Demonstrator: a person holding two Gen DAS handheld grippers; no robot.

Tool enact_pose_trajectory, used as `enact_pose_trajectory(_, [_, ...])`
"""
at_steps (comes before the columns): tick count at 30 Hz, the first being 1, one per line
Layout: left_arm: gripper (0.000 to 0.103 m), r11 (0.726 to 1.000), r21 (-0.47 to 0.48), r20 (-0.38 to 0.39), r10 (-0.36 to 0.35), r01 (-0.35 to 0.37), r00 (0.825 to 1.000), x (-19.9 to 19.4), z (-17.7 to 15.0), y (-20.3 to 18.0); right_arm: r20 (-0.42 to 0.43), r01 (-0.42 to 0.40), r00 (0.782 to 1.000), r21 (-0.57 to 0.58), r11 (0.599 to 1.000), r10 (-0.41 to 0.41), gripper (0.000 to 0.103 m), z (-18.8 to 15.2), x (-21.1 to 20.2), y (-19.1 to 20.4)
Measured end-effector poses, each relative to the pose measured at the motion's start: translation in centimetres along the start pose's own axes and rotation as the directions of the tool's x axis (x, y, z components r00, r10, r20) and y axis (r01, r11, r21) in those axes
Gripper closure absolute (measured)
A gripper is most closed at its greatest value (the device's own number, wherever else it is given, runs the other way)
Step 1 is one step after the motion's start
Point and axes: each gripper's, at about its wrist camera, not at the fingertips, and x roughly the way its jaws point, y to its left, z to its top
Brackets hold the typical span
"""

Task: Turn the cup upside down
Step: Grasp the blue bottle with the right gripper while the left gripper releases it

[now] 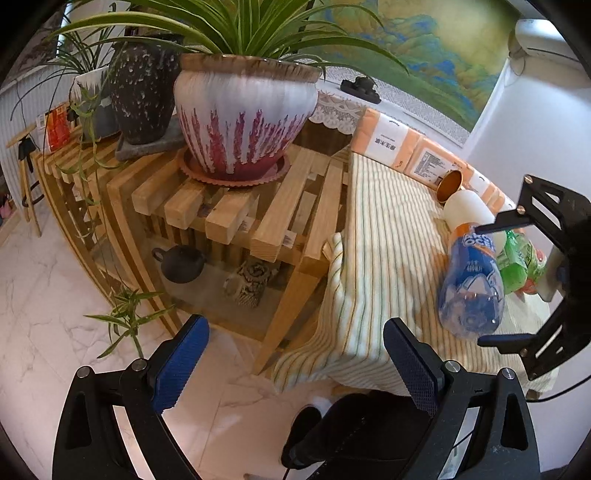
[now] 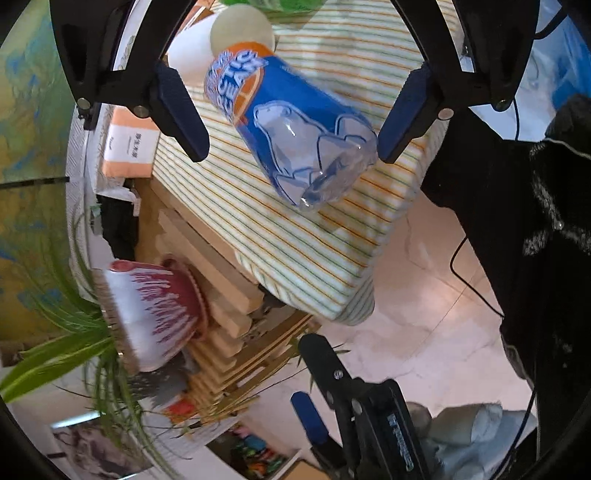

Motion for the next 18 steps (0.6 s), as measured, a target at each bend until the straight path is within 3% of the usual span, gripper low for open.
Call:
enact_pose_trajectory(4, [0.006,1.0,-0.007,-0.005,0.0,0.0,1.0,0.3,0.0,0.2,0.003,-0.01,1.0,-0.034,0.999,0.01,0.02,0.4,0.8,0.1])
enact_pose_trajectory(7, [0.006,1.0,-0.006,-0.005,0.0,0.0,1.0,0.3,0.1,0.2,-0.009,-0.025,1.0,-0.046,0.999,0.024,0.037,0.7,1.6,0.1])
enact_pose_trajectory(14, [0.006,1.0,0.006,-0.002,-0.001,0.001,1.0,0.3,0.1,-0.1,0.024,-0.026,0.999,0.045,0.999,0.025,0.038,1.0,1.7,-1.0])
enact_pose_trajectory(18, [0.006,1.0,0.02,0.005,-0.007,0.007,1.0,-0.1,-0.1,-0.5,0.103,-0.043,0.994,0.216,0.976,0.021,0.038,0.9,0.4,-2.8])
